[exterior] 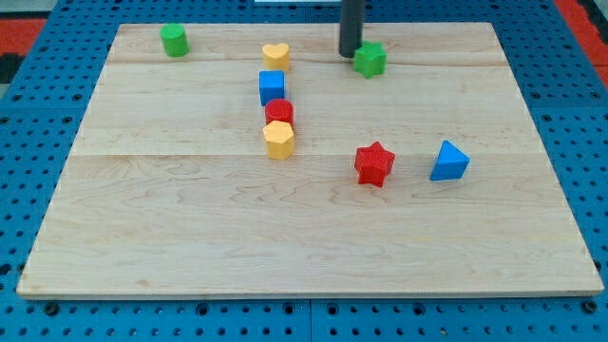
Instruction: Move the yellow hexagon to the left side of the yellow heart
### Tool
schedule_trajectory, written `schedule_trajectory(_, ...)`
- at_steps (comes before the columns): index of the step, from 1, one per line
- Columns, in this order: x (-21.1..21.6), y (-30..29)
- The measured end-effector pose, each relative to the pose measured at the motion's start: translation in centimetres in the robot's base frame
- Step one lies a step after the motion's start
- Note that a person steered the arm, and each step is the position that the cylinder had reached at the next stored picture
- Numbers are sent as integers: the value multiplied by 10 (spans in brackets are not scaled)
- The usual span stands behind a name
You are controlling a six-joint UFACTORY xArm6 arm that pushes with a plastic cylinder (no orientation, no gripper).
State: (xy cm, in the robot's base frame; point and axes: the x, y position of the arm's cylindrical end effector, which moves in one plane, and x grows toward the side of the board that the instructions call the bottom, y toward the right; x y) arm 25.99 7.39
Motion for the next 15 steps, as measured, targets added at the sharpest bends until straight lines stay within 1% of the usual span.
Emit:
schedule_trajectory(1, 40, -15)
schedule_trajectory(2, 75, -16)
schedule_trajectory(3, 106, -27)
schedule_trajectory(4, 158, -52)
schedule_trajectory(5, 167, -91)
schedule_trajectory(6, 167, -163)
schedule_trajectory(7, 172, -172)
schedule_trajectory(8, 213, -169)
schedule_trajectory(9, 219, -204)
schedule_trajectory(10, 203, -210)
schedule_trajectory(11, 203, -201)
schedule_trajectory(12, 224, -170)
schedule_trajectory(13, 241, -157)
schedule_trajectory(14, 238, -157)
schedule_trajectory(15, 219, -158)
